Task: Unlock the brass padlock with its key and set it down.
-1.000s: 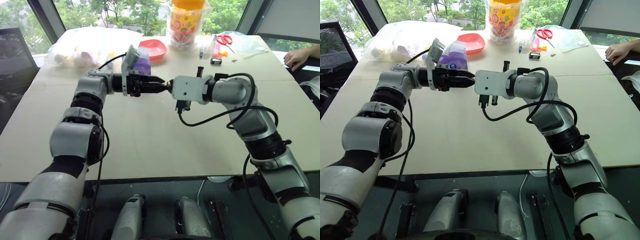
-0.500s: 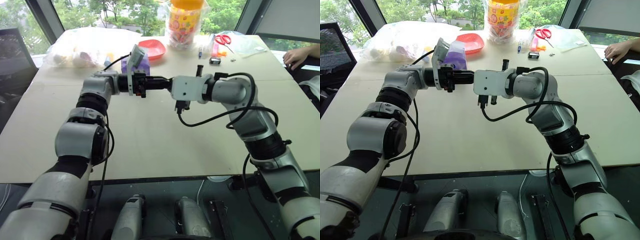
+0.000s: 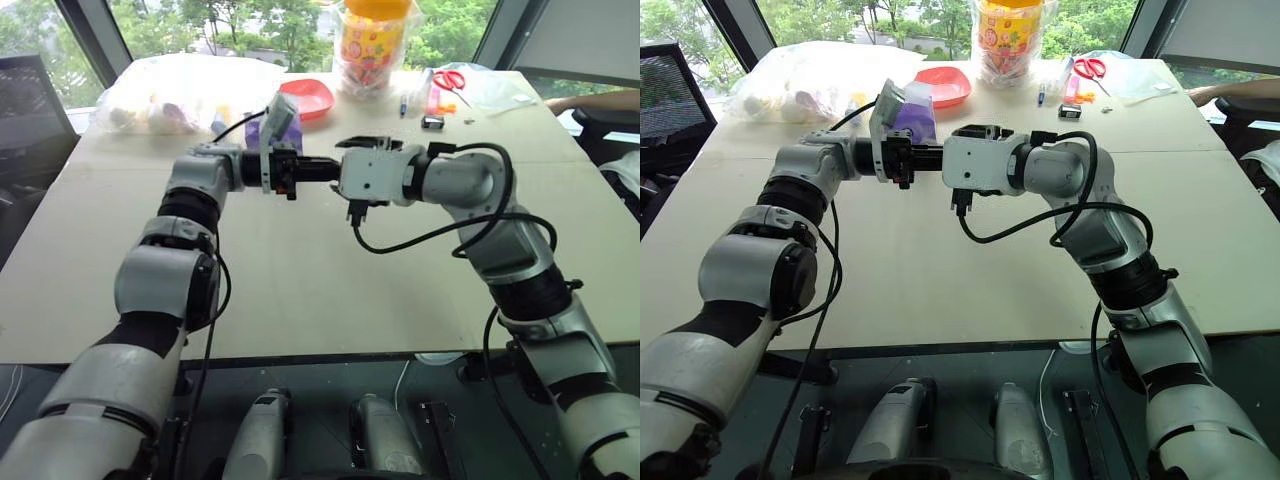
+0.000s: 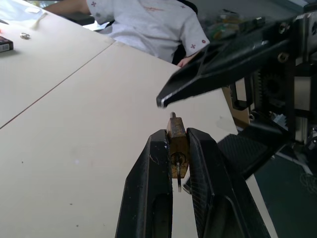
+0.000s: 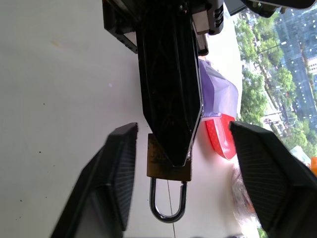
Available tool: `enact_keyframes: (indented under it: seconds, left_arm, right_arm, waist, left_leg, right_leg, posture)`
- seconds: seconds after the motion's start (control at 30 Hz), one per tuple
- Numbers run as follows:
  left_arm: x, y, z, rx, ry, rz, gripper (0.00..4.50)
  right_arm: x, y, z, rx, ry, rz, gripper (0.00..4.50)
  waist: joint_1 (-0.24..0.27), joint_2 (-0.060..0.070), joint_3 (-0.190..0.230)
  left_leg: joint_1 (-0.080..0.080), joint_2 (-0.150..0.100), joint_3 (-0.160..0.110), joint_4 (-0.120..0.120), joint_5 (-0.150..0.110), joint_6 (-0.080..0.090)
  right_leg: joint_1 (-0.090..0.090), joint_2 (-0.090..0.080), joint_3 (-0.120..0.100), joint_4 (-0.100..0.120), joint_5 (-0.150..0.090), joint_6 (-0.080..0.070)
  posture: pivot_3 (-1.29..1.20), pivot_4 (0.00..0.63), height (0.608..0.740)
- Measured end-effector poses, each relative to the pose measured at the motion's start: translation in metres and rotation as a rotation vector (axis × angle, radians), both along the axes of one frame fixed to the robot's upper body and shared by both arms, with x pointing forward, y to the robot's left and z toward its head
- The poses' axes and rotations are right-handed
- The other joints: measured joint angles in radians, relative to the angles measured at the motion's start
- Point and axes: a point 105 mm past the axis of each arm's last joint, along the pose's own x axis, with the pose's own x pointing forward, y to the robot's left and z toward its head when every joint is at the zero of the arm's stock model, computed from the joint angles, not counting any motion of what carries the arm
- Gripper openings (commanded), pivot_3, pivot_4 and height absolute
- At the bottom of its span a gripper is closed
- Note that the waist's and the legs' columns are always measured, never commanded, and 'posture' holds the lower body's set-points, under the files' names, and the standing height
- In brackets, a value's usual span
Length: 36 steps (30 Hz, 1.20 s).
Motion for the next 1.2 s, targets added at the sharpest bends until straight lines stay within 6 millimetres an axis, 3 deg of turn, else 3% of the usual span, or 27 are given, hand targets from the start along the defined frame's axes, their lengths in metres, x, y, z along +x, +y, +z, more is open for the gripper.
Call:
enact_keyframes:
  seconds: [0.1,0.13,0.23,0.33,0.43,0.6,0.9,1.2]
  left_arm:
    - [0.002,0.009,0.002,0.004,-0.005,0.024,0.14]
    - [0.003,0.013,0.002,0.005,-0.006,0.036,0.14]
    - [0.004,0.016,0.003,0.003,-0.007,0.047,0.14]
    - [0.002,0.017,0.004,-0.008,0.007,0.032,0.14]
    - [-0.002,0.018,0.005,-0.022,0.026,-0.009,0.14]
    - [-0.01,0.017,0.009,-0.042,0.03,-0.073,0.14]
    - [-0.019,0.014,0.022,-0.069,0.026,-0.147,0.14]
    - [-0.031,0.019,0.032,-0.113,0.041,-0.199,0.14]
  right_arm:
    - [-0.002,-0.028,-0.006,0.04,0.043,-0.101,4.45]
    - [-0.002,-0.035,-0.008,0.079,0.073,-0.133,4.16]
    - [-0.007,-0.046,-0.003,0.269,0.162,-0.196,2.92]
    - [-0.019,-0.042,0.013,0.546,0.265,-0.186,1.39]
    - [-0.026,-0.035,0.015,0.747,0.414,-0.183,0.03]
    - [-0.034,-0.015,0.012,0.862,0.564,-0.157,0.03]
    - [-0.032,-0.014,0.01,0.861,0.563,-0.18,0.03]
    - [-0.027,-0.019,-0.007,0.841,0.601,-0.219,0.03]
  waist:
    - [0.001,0.0,0.0]
    - [0.001,0.0,0.0]
    - [-0.002,0.0,0.0]
    - [-0.004,0.0,0.0]
    - [-0.001,0.0,0.0]
    - [0.002,0.0,0.0]
    - [-0.002,0.0,0.0]
    - [-0.004,0.0,0.0]
  left_leg:
    - [0.0,0.0,0.0,0.0,0.0,0.0]
    - [0.0,0.0,0.0,0.0,0.0,0.0]
    - [0.0,0.001,0.0,0.0,0.0,0.0]
    - [0.001,0.001,-0.001,0.0,0.0,0.0]
    - [0.001,0.002,-0.001,0.0,0.0,0.0]
    - [0.001,0.002,-0.001,0.0,0.0,0.0]
    - [0.001,0.001,-0.001,0.0,0.0,0.0]
    - [0.001,0.002,-0.001,0.0,0.0,0.0]
  right_leg:
    - [0.0,0.0,0.0,0.0,0.0,0.0]
    - [0.0,0.0,0.0,0.0,0.0,0.0]
    - [0.0,0.0,0.0,0.001,0.0,0.0]
    - [0.0,0.0,0.0,0.001,0.0,0.0]
    - [0.0,0.0,0.0,0.002,0.0,0.0]
    - [0.0,-0.001,0.0,0.002,0.0,0.0]
    - [0.0,-0.001,0.0,0.002,0.0,0.0]
    - [0.0,0.0,0.0,0.002,0.0,0.0]
  posture:
    - [0.0,0.15,0.74]
    - [0.0,0.15,0.74]
    - [0.0,0.15,0.74]
    - [0.0,0.15,0.74]
    - [0.0,0.15,0.74]
    - [0.0,0.15,0.74]
    - [0.0,0.15,0.74]
    - [0.0,0.15,0.74]
